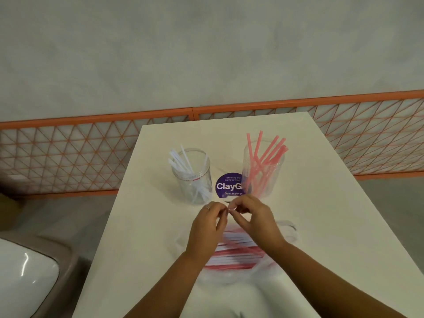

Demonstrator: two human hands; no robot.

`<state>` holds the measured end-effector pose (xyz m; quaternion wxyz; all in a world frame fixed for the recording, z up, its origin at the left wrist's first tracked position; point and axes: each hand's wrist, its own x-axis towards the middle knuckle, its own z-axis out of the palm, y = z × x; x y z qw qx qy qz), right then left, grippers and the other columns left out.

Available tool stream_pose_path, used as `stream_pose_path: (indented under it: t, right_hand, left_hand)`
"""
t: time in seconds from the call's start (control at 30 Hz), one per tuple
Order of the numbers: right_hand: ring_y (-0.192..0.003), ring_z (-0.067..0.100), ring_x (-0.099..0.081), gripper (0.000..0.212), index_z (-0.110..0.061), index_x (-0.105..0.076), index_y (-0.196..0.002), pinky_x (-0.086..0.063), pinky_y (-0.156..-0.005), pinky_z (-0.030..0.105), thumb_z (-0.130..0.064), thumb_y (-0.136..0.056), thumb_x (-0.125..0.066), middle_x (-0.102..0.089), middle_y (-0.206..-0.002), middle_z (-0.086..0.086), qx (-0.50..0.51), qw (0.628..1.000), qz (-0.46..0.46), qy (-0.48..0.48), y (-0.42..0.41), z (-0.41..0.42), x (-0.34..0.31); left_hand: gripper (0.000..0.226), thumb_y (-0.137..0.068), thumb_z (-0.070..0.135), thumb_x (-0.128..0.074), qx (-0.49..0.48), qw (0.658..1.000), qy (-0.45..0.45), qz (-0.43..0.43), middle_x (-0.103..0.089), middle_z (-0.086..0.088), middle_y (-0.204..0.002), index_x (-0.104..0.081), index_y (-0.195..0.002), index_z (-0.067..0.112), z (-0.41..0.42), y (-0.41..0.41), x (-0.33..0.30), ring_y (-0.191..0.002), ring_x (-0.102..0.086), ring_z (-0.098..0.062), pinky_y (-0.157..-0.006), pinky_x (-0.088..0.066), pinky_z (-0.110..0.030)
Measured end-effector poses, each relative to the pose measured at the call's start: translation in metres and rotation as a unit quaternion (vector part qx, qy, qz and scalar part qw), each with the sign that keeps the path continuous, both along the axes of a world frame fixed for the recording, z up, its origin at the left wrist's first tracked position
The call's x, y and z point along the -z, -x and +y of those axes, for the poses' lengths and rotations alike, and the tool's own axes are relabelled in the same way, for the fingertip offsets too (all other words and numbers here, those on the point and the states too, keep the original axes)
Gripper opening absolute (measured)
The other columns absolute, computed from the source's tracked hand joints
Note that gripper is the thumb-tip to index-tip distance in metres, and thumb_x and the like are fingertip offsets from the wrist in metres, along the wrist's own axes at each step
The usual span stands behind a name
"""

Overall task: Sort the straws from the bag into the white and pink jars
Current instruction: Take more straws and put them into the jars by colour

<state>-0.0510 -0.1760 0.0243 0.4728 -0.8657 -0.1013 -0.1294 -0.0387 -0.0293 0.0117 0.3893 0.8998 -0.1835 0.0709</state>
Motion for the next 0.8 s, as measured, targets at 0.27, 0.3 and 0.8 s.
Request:
stream_pose_path:
  t: [0.27, 0.3, 0.8]
  right_hand:
    - [-0.087, 0.017, -0.063, 0.025, -0.012, -0.068, -0.102, -0.046, -0.079, 0.023, -0.026, -0.081, -0.07, -0.07, -0.098, 0.005, -0.08, 0.981, 0.101, 0.145, 0.025, 0.006, 0.038]
    - [-0.094, 0.02, -0.063, 0.032, -0.013, -0.066, -0.108, -0.045, -0.084, 0.024, -0.029, -0.08, -0.07, -0.069, -0.105, 0.006, -0.088, 0.974, 0.113, 0.177, 0.027, 0.006, 0.042]
    - [-0.126, 0.022, -0.046, 0.048, -0.016, -0.045, -0.134, -0.03, -0.107, 0.028, -0.03, -0.089, -0.056, -0.048, -0.139, 0.006, -0.129, 0.899, 0.232, 0.35, 0.031, 0.0, 0.057]
  left_hand:
    - [0.031, -0.089, 0.019, -0.057, 0.026, 0.993, -0.083, 0.084, -0.058, -0.003, -0.121, -0.056, -0.12, 0.014, 0.025, 0.032, 0.039, -0.113, -0.051, -0.015, -0.097, -0.038, -0.018]
    - [0.04, -0.088, 0.021, -0.06, 0.032, 0.991, -0.09, 0.091, -0.053, -0.002, -0.128, -0.051, -0.126, 0.015, 0.026, 0.034, 0.042, -0.119, -0.047, -0.014, -0.103, -0.033, -0.016]
    - [0.094, -0.064, 0.045, -0.08, 0.08, 0.977, -0.052, 0.193, -0.034, 0.011, -0.141, -0.026, -0.139, 0.029, 0.047, 0.033, 0.06, -0.126, -0.034, -0.001, -0.105, -0.024, -0.011]
